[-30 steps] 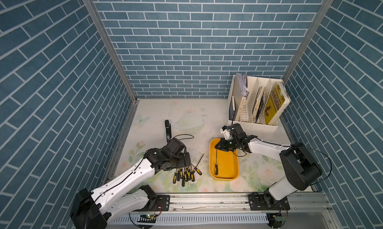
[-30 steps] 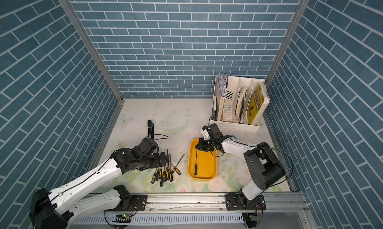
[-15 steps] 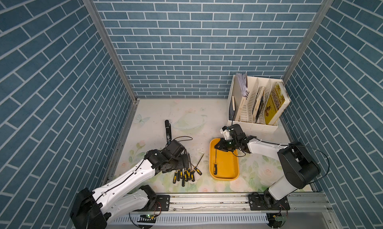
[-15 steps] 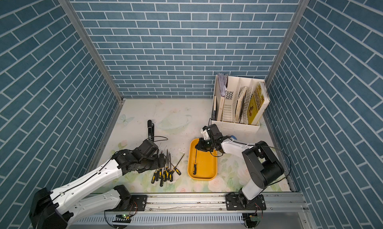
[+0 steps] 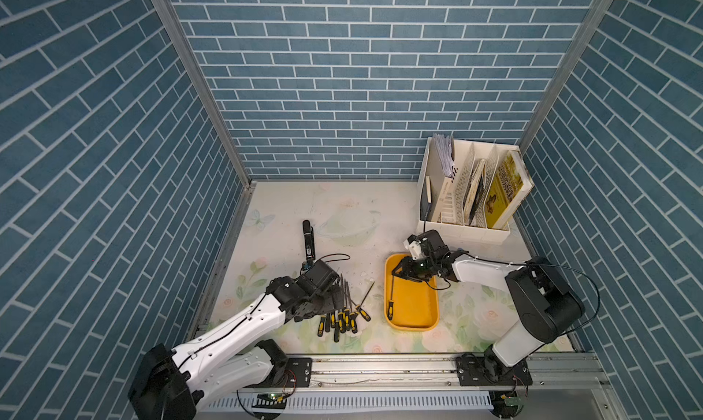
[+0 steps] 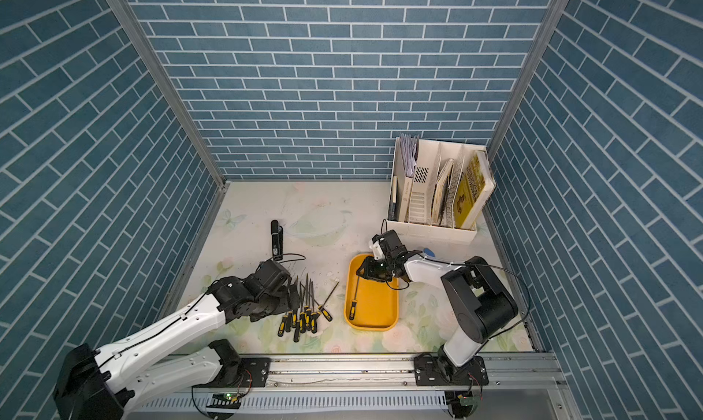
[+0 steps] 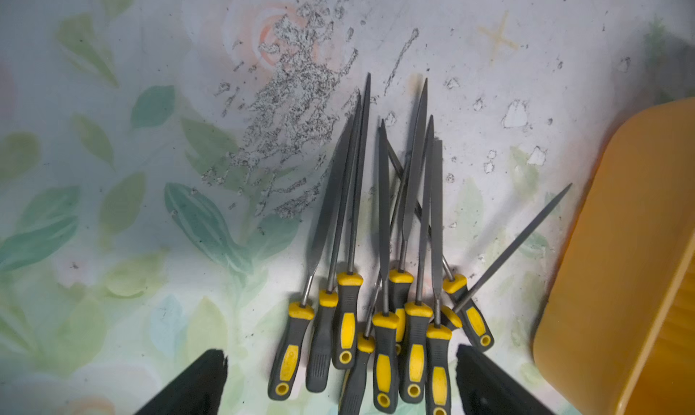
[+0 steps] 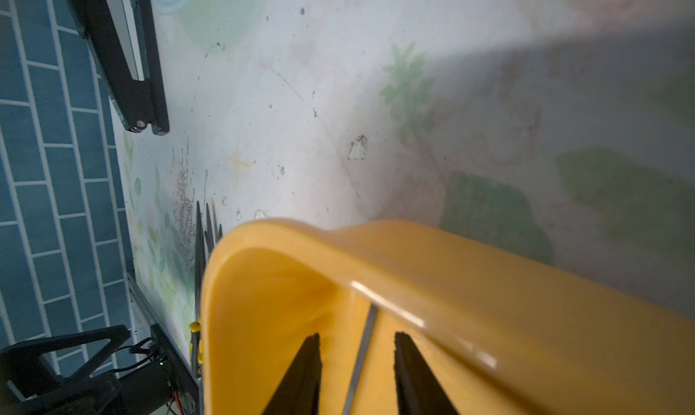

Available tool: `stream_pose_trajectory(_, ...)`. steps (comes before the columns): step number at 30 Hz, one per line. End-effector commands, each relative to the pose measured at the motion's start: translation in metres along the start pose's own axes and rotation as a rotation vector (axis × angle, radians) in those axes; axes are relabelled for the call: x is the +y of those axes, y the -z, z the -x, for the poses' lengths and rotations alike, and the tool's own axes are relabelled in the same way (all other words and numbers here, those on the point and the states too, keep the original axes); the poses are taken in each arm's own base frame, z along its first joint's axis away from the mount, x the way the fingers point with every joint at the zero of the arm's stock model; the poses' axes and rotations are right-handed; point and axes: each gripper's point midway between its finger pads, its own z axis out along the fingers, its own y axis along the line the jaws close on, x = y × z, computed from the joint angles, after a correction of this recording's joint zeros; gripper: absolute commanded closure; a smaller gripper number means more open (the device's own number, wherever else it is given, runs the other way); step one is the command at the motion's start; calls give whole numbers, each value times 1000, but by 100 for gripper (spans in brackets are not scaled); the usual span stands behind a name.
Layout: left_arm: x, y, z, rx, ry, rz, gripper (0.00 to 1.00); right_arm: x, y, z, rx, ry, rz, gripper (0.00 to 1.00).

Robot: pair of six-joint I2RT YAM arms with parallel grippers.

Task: Put the file tool into the storage box
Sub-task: Place the file tool in the storage box.

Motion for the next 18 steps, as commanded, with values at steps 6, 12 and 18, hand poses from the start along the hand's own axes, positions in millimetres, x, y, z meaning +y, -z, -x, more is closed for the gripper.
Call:
stream_pose_trajectory(6, 20, -15, -8, 23, 22, 96, 0, 10, 22, 20, -43, 84, -84, 55)
stream_pose_trajectory(12, 29, -30, -18, 67, 11, 135, 12, 24, 34, 26, -72, 119, -52, 55)
stream_pose_trajectory(18, 28, -41, -23, 85, 7, 132, 30, 28, 37, 26, -82, 130, -40, 57)
